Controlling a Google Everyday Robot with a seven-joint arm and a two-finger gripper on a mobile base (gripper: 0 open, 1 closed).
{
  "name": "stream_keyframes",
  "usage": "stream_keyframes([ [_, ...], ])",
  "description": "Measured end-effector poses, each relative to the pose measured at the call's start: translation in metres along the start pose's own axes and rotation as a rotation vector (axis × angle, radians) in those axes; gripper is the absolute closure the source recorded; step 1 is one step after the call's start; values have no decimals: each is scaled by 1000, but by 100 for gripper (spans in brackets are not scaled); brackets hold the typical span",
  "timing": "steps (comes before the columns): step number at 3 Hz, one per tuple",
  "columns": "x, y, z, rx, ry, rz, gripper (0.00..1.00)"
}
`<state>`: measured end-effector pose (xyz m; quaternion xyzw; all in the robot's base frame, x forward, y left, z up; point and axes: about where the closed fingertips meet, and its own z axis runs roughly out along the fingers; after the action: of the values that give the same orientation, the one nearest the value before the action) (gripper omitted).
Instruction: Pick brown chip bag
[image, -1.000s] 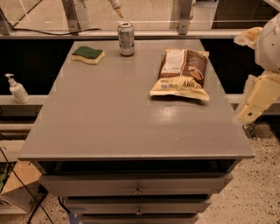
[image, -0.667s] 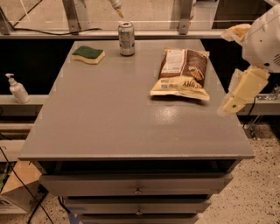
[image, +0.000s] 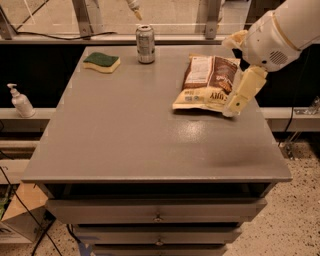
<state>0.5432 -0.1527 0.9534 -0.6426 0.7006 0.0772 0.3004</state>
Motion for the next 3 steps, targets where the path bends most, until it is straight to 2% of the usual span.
stream_keyframes([
  [1, 5, -21, 33, -70, 11, 11, 0],
  [2, 17, -39, 61, -108, 78, 29, 0],
  [3, 37, -56, 83, -117, 148, 67, 0],
])
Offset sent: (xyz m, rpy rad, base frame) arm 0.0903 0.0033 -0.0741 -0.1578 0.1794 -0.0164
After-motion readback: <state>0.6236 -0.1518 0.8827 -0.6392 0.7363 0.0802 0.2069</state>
